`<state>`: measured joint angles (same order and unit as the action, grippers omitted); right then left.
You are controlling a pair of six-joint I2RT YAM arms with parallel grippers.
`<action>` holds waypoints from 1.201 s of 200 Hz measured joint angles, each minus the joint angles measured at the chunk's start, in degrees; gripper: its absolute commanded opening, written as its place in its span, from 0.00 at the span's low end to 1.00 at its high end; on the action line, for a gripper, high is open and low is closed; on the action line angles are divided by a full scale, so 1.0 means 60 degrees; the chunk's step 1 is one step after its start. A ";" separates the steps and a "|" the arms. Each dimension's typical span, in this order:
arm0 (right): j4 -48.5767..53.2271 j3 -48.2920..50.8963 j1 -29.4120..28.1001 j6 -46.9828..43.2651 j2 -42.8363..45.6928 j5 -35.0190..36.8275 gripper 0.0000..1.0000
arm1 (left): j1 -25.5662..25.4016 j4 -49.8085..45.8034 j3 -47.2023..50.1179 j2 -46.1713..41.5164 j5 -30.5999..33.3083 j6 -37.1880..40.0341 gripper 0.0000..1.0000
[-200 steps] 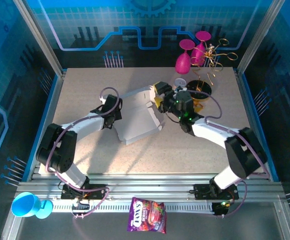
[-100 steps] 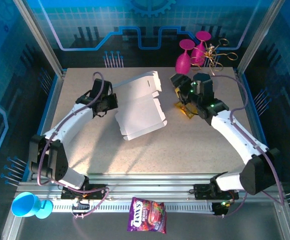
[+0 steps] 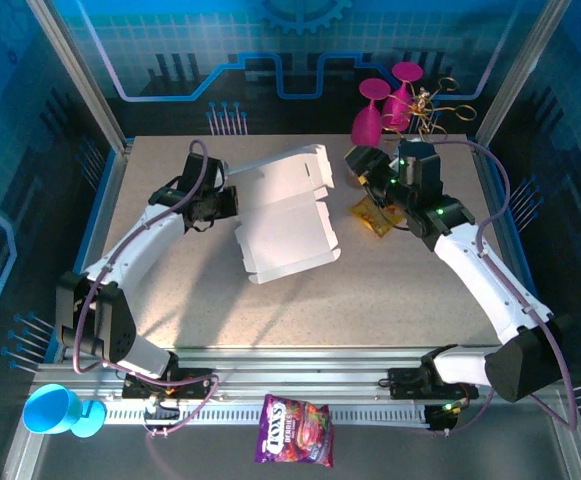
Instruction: Fold the paper box
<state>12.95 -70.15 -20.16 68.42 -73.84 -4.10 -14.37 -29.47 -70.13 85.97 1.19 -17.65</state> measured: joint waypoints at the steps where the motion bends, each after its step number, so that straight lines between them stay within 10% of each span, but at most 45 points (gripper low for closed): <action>1: 0.0000 0.0004 0.0000 0.0004 0.0000 0.0000 0.62 | 0.0000 0.0000 0.0011 0.0000 -0.0004 0.0018 0.00; 240: -0.0441 -0.0539 -0.0637 -0.0200 -0.2433 -0.0758 0.38 | -0.1555 0.4328 0.3519 0.0219 0.2732 0.0178 0.00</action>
<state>10.31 -73.38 -23.99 67.22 -88.44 -8.64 -23.70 -3.51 -49.01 87.29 17.58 -16.58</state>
